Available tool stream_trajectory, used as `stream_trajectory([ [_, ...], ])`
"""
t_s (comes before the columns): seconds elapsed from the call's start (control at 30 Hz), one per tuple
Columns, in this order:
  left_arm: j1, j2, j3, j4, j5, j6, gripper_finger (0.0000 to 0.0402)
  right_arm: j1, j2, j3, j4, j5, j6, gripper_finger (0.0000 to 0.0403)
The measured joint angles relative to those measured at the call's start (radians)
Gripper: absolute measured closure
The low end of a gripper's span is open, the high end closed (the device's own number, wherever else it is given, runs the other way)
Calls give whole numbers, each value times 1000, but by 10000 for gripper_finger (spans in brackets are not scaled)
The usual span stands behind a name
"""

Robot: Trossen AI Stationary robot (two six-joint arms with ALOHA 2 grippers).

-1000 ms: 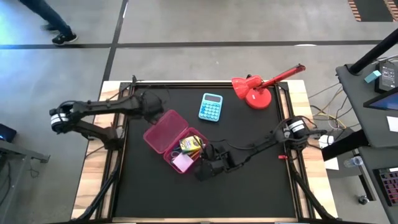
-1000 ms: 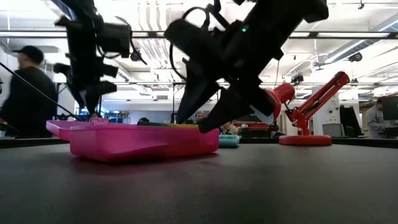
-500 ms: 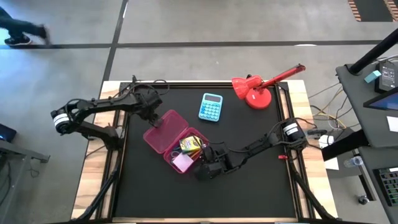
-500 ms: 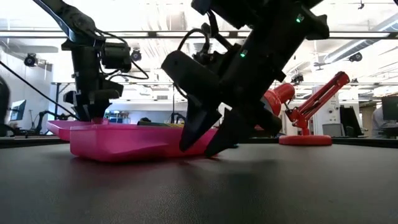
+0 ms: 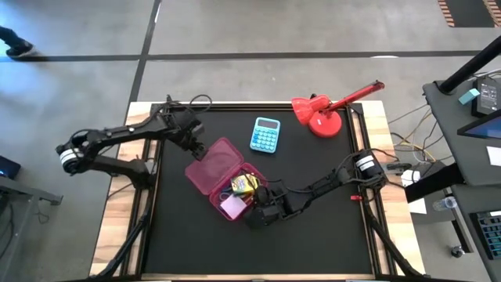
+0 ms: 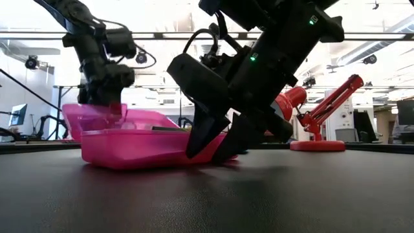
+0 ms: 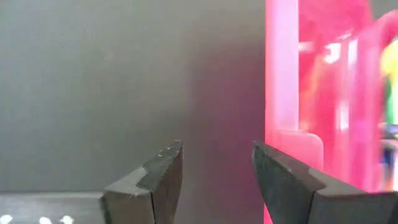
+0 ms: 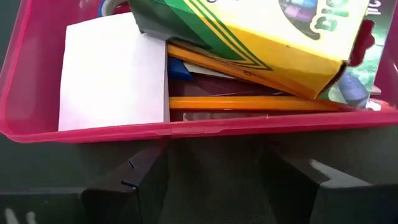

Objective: Pack school essentials
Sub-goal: Close the pink supply box

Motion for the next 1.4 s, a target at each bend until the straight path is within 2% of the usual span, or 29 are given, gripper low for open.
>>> stream_trajectory([
  [0.27, -41, -88, 17, 8, 92, -67, 226, -7, 0, 0, -1, -3, -17, 188],
  [0.47, -197, -92, -2, 99, 114, -167, 226, -24, -4, 0, 4, -4, -48, 188],
  [0.6, -311, -59, -6, 226, 89, -235, 226, -32, -19, -2, -14, -3, -73, 188],
  [0.77, -388, -11, -4, 316, 50, -307, 226, -34, -51, -2, -48, -3, -101, 188],
  [0.97, -458, 69, -4, 370, 15, -340, 226, -34, -165, -2, -239, -8, -108, 188],
  [1.07, -483, 118, -4, 421, 11, -352, 226, -34, -244, -2, -281, 5, -114, 188],
  [1.3, -516, 233, 11, 517, 7, -364, 226, -35, -394, -2, -207, 164, -140, 188],
  [1.4, -520, 262, 17, 555, 6, -364, 226, -39, -405, 0, -178, 182, -176, 188],
])
